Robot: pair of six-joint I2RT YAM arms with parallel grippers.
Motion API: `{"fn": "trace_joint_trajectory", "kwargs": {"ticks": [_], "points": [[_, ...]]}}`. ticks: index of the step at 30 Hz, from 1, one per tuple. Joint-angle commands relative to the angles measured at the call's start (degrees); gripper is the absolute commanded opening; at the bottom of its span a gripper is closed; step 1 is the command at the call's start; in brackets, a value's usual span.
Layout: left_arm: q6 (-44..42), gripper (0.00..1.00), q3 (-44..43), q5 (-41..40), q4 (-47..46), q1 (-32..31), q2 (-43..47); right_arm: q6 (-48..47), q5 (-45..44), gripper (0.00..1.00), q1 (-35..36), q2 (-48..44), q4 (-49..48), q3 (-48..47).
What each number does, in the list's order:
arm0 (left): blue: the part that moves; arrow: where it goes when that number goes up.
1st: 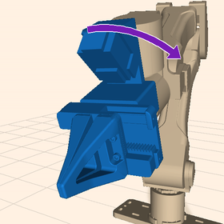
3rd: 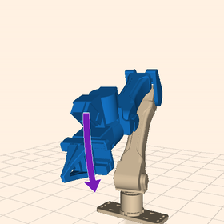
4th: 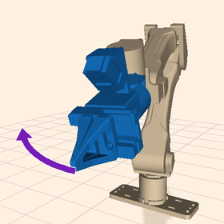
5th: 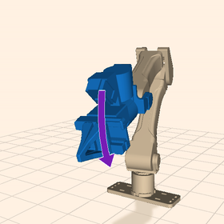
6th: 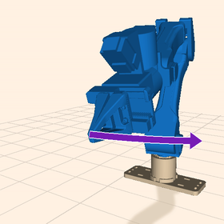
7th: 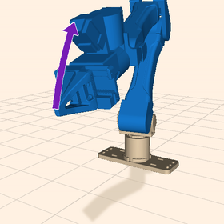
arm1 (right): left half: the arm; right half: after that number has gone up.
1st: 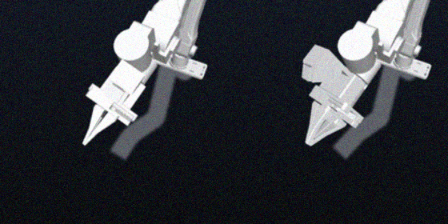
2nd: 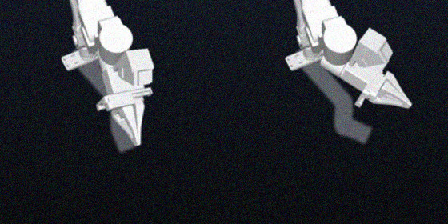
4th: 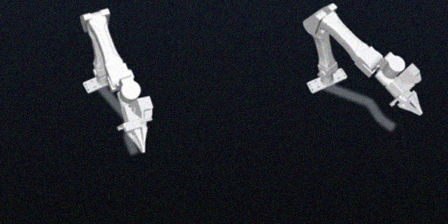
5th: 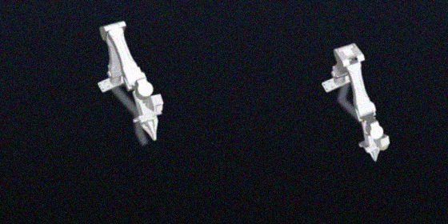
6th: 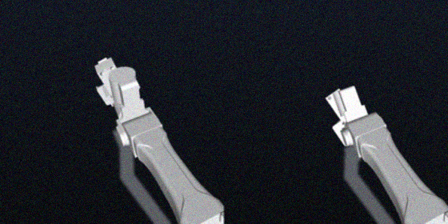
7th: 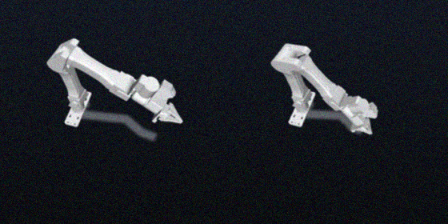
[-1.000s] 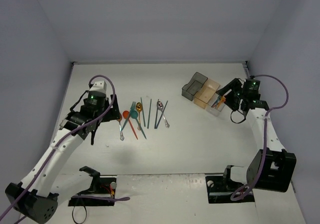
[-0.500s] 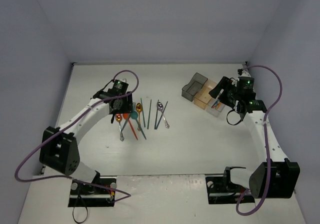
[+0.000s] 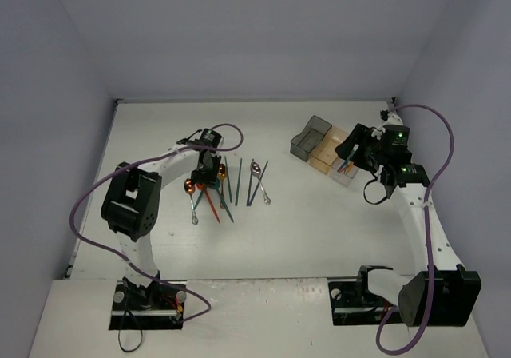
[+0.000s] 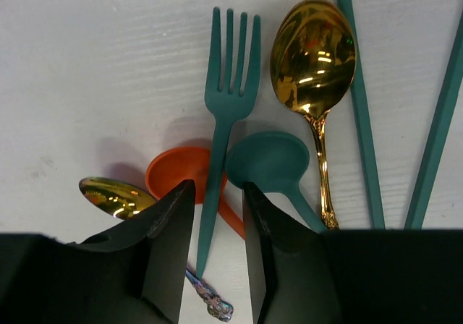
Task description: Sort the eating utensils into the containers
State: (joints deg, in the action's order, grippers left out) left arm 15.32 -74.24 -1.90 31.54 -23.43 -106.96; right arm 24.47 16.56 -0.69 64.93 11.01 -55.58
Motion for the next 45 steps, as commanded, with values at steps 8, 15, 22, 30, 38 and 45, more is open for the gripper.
{"fn": "trace_joint_trajectory", "kwargs": {"ticks": [8, 15, 22, 30, 38, 45], "points": [[-3.19, 0.19, -5.47, 1.17, -1.57, 1.89, -2.43, -1.44, -0.38, 0.66, 0.34, -1.23, -1.97, 0.13], [-1.98, 0.01, -4.97, 1.88, -1.22, 1.89, -1.43, -1.51, -0.65, 0.66, 0.34, -0.51, -2.04, -0.48], [-0.77, 0.0, -6.32, 1.61, 1.17, 1.89, 2.53, -2.61, -0.62, 0.66, 1.32, -0.71, -1.99, -1.92], [5.65, 0.0, -11.36, 0.11, 6.56, 1.87, 9.25, -4.11, 0.7, 0.66, 7.77, -0.66, -2.02, -5.69], [22.4, 0.0, -17.09, 0.66, 10.9, 0.93, 14.94, 1.01, -7.94, 0.68, 25.4, 3.11, -5.23, -12.41], [33.15, 0.0, -20.17, 0.85, 12.4, -1.39, 18.4, 5.34, -13.94, 0.66, 41.42, 9.19, -12.59, -15.48]]}}
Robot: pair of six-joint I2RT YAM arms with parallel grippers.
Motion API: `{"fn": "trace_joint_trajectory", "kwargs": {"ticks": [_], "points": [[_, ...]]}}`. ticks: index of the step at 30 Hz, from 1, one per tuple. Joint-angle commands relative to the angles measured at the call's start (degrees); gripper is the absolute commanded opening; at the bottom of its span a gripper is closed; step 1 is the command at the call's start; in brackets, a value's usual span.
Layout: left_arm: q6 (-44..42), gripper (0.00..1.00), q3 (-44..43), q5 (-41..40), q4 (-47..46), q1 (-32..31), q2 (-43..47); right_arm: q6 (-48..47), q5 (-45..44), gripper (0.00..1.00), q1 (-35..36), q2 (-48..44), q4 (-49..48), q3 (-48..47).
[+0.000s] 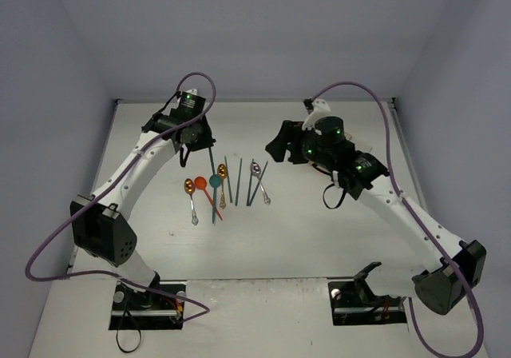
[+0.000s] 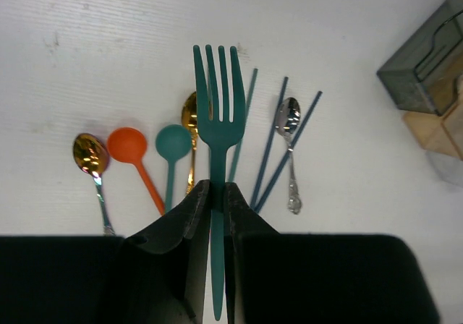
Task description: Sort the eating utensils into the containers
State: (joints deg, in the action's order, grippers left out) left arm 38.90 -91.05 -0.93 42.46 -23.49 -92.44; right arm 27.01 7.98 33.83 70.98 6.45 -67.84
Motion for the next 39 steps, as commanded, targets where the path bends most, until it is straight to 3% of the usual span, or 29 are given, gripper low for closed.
{"fn": "trace_joint_trajectory", "kwargs": {"ticks": [1, 8, 21, 26, 34, 39], "points": [[10.15, 0.0, -3.53, -0.07, 1.48, -1.67, 4.22, 2.97, -5.65, 0.66, 8.33, 4.27, -8.94, -3.68], [12.96, 0.0, -3.51, 0.84, 1.62, -3.46, 6.37, 4.47, -5.59, 0.63, 14.22, 11.63, -14.97, -5.47], [14.35, 0.0, -1.11, 2.83, 1.4, -4.02, 9.86, 7.43, -3.28, 0.5, 15.78, 17.5, -20.44, -6.08], [14.71, 0.0, -0.81, 3.11, 1.29, -4.53, 10.09, 8.27, -2.21, 0.4, 15.74, 18.12, -21.85, -5.66], [14.72, 0.0, 0.2, 3.04, 0.9, -5.15, 9.99, 9.09, -2.88, 0.01, 15.83, 17.54, -23.25, -4.43], [14.27, 0.0, 1.19, 2.9, 0.25, -5.25, 10.31, 9.91, -4.53, 0.0, 15.74, 16.23, -23.24, -2.36]]}}
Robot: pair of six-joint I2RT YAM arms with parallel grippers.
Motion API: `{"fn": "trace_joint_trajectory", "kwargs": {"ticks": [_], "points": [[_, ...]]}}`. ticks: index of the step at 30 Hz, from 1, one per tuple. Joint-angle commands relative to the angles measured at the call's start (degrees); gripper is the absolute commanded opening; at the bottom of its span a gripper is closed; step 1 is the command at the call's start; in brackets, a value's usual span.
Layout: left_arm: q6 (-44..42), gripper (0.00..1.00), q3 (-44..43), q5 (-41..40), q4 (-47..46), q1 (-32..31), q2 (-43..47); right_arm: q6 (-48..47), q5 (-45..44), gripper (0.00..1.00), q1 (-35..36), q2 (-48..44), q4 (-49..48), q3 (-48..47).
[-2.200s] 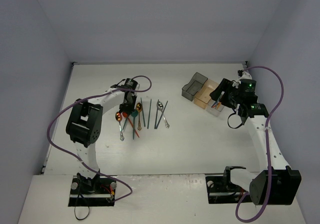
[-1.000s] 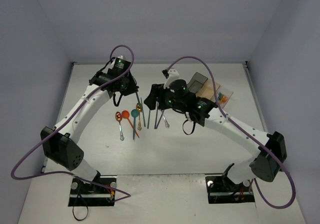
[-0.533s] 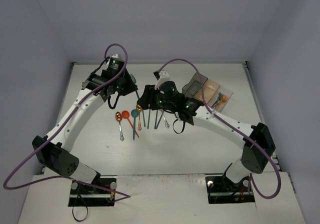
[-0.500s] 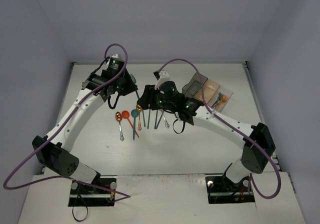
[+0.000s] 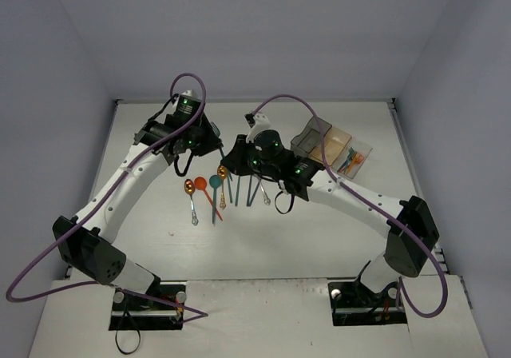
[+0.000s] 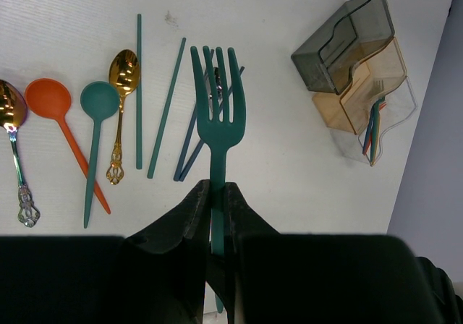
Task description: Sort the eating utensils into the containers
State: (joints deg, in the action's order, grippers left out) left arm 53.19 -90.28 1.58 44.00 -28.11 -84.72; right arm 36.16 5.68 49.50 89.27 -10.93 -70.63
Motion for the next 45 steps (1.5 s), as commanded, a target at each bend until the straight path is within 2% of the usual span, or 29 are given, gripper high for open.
{"fn": "trace_joint_trajectory", "kwargs": {"ticks": [1, 2, 3, 5, 7, 8, 10, 12, 19, 26, 32, 39, 45], "points": [[-0.24, 0.0, 0.58, 0.34, -1.37, -0.63, 2.66, 0.97, -2.69, 0.0, -0.02, -2.43, -5.86, 1.04], [-0.47, 0.0, 0.75, 0.28, -1.37, -0.63, 2.84, 1.14, -3.16, 0.0, -0.08, -2.84, -5.86, 1.56], [-0.65, 0.09, 0.91, 0.05, -1.43, -0.63, 2.94, 1.46, -3.57, 0.0, -0.1, -3.23, -5.86, 1.99], [-0.98, 0.29, 1.33, -0.36, -1.46, -0.63, 3.33, 1.81, -4.23, 0.0, -0.45, -3.98, -5.86, 2.88], [-1.53, 0.54, 1.75, -0.93, -1.46, -0.63, 3.88, 2.3, -5.28, 0.0, -1.21, -5.23, -5.86, 4.38], [-1.78, 0.62, 2.06, -1.05, -1.51, -0.63, 4.28, 2.82, -5.5, 0.0, -1.91, -6.05, -5.86, 5.05], [-2.41, 0.72, 2.57, -2.82, -1.55, -0.63, 5.01, 4.2, -5.5, 0.0, -3.55, -7.46, -5.77, 6.6], [-3.64, 0.76, 2.74, -4.06, -1.46, -0.63, 5.98, 5.37, -5.42, 0.0, -5.24, -8.64, -5.77, 8.87], [-12.85, 0.78, 4.31, -9.12, -1.99, -0.46, 10.32, 13.29, -2.48, 0.0, -18.76, -17.85, -4.3, 17.93], [-22.78, 0.78, 13.94, -11.46, -3.81, 0.44, 18.4, 18.62, 6.28, 0.0, -40.29, -24.17, -0.23, 24.45], [-30.43, 0.79, 23.29, -14.19, -4.5, 1.13, 26.45, 22.02, 14.58, 0.0, -53.93, -21.54, 1.26, 27.02], [-34.55, 0.82, 30.03, -15.72, -3.75, 2.09, 34.19, 23.77, 19.86, 0.0, -58.79, -15.14, 1.17, 25.41], [-34.8, 0.82, 33.36, -16.61, -4.03, 2.18, 36.22, 24.89, 19.93, 0.0, -61.37, -11.23, 1.09, 24.83]]}}
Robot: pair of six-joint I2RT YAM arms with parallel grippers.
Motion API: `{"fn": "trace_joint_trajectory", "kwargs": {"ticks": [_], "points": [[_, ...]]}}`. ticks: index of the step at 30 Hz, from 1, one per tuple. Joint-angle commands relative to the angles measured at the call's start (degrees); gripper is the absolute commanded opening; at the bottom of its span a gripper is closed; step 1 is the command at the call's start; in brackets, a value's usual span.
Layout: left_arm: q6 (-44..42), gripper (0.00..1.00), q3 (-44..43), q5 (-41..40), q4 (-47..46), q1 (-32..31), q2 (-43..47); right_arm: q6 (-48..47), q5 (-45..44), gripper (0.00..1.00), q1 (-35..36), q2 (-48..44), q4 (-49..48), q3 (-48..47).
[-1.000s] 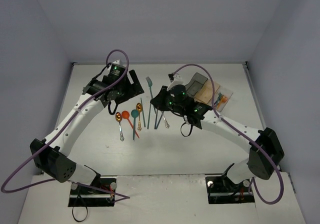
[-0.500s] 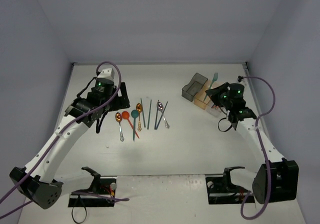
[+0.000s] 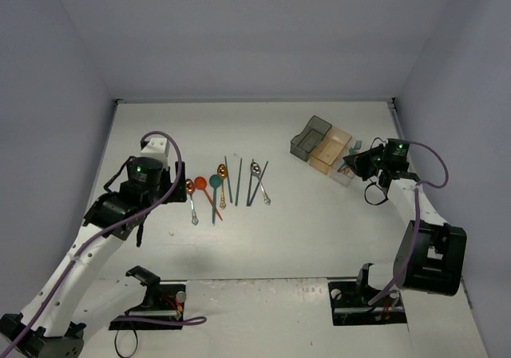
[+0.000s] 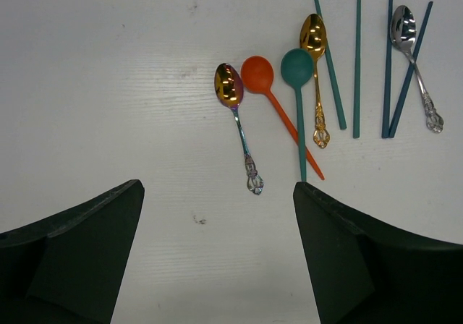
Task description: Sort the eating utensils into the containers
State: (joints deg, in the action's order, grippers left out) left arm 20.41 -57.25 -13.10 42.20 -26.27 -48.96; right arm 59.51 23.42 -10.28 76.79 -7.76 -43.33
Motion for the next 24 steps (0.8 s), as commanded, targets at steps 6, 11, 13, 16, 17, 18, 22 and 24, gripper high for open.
{"fn": "trace_joint_trajectory", "kwargs": {"ticks": [6, 11, 13, 16, 17, 18, 22, 24], "points": [[-3.07, 0.83, 3.41, -2.32, -2.97, 0.34, 0.98, 1.29, 2.44, 0.0, -3.45, 4.97, -2.09, -3.75], [-3.12, 0.83, 5.05, -2.07, -4.52, 0.34, 1.79, 1.51, 2.86, 0.0, -3.87, 8.33, -2.17, -4.19], [-3.18, 0.83, 5.17, -2.31, -4.94, 0.34, 1.85, 1.34, 3.1, 0.01, -3.87, 9.34, -2.17, -4.37], [-3.09, 0.83, 5.43, -1.42, -5.48, 0.34, 1.85, 0.84, 3.39, 0.02, -3.89, 10.29, -2.26, -5.03], [-3.09, 0.83, 5.56, -1.08, -5.55, 0.34, 1.85, 0.71, 3.39, 0.03, -3.95, 10.63, -2.26, -5.17], [-3.02, 0.83, 5.57, -1.05, -5.62, 0.34, 1.92, 0.7, 3.46, 0.04, -3.96, 11.07, -2.33, -5.46], [-3.18, 0.83, 5.57, -1.05, -5.9, 0.34, 1.82, 0.24, 3.38, 0.11, -3.93, 11.54, -2.32, -6.37], [-3.18, 0.83, 5.64, -0.88, -5.84, 0.34, 1.83, -0.35, 3.09, 0.17, -3.93, 11.41, -2.2, -7.02]]}}
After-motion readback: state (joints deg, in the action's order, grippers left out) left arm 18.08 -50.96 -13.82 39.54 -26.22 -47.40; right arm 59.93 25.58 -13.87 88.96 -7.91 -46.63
